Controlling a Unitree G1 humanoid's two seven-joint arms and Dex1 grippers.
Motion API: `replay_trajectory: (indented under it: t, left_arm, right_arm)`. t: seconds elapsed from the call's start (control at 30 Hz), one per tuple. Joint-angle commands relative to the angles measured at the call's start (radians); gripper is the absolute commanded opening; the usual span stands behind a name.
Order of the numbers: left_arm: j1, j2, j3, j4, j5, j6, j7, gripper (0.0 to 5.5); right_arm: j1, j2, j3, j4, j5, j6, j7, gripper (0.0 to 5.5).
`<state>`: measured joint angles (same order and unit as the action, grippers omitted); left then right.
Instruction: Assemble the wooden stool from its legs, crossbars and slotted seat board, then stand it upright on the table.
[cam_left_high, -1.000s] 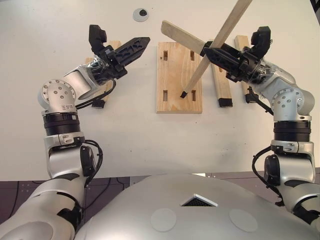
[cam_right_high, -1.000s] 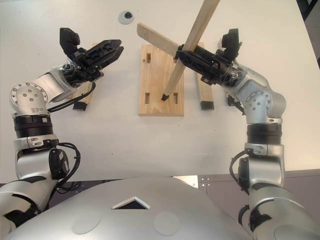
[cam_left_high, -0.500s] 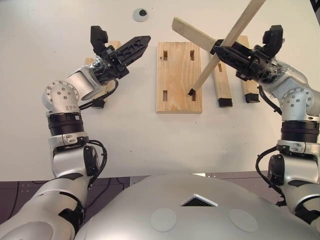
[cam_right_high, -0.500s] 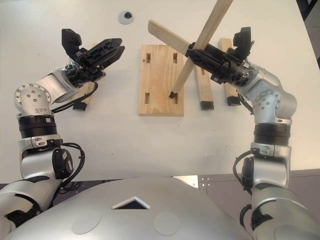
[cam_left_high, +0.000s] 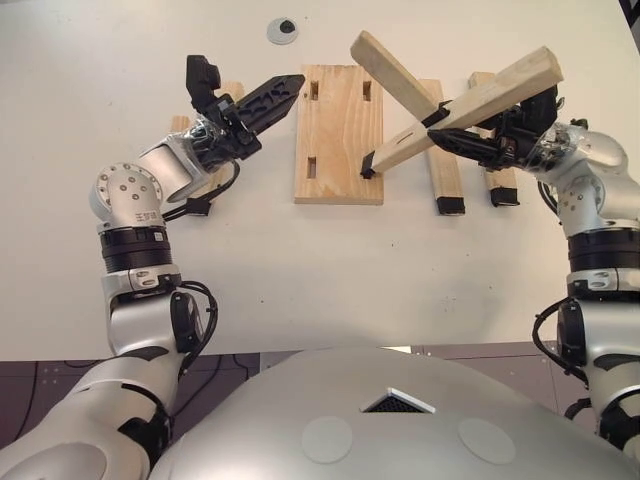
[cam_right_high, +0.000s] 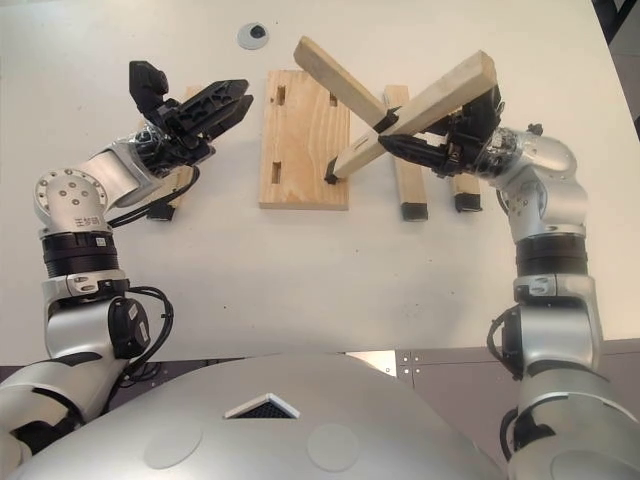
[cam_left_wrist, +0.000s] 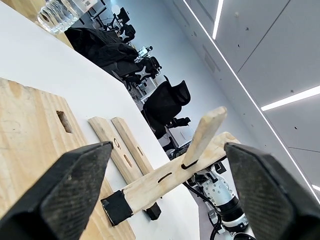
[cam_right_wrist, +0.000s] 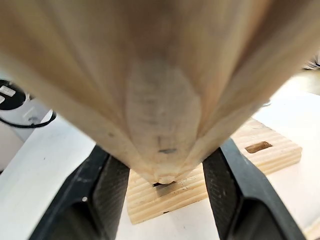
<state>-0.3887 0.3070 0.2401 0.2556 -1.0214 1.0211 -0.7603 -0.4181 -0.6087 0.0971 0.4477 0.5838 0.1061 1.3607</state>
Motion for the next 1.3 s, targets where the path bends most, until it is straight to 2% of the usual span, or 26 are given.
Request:
replay_trajectory:
  t: [0.03, 0.37, 0.53, 0.7, 0.93, 1.0, 1.07, 1.1, 1.17, 1.3]
  left_arm:
    - [0.041, -0.023, 0.014, -0.035, 0.020, -0.009, 0.052, 4.08]
    - [0.127, -0.035, 0.046, -0.035, 0.034, -0.060, 0.072, 4.08]
    - [0.041, 0.078, 0.184, 0.171, 0.037, -0.186, 0.032, 4.08]
    - [-0.040, 0.110, 0.213, 0.246, 0.039, -0.231, 0.041, 4.08]
    - [-0.055, 0.107, 0.211, 0.263, 0.040, -0.224, 0.037, 4.08]
    - [-0.059, 0.110, 0.209, 0.265, 0.043, -0.220, 0.033, 4.08]
    - [-0.059, 0.115, 0.209, 0.266, 0.044, -0.221, 0.029, 4.08]
    - [-0.059, 0.117, 0.211, 0.264, 0.041, -0.221, 0.026, 4.08]
    - [-0.058, 0.116, 0.216, 0.258, 0.037, -0.220, 0.024, 4.08]
    - [-0.048, 0.096, 0.202, 0.258, 0.059, -0.224, 0.007, 4.08]
  right_arm:
    - [0.019, -0.149, 0.181, 0.145, -0.320, -0.013, 0.044, 2.04]
    - [-0.046, -0.245, 0.370, 0.222, -0.464, -0.116, 0.117, 2.03]
    - [-0.111, -0.269, 0.452, 0.241, -0.518, -0.118, 0.157, 2.03]
    - [-0.235, -0.228, 0.566, 0.283, -0.596, -0.113, 0.176, 2.03]
    - [-0.197, -0.181, 0.620, 0.310, -0.570, -0.098, 0.146, 2.03]
    - [-0.177, -0.183, 0.599, 0.279, -0.527, -0.079, 0.136, 2.03]
    - [-0.177, -0.163, 0.501, 0.228, -0.418, -0.021, 0.075, 2.03]
    - [-0.183, -0.152, 0.441, 0.195, -0.345, 0.038, 0.045, 2.40]
    - [-0.188, -0.145, 0.351, 0.116, -0.248, 0.135, 0.018, 2.74]
    - [-0.204, -0.142, 0.197, -0.017, -0.201, 0.240, -0.023, 3.52]
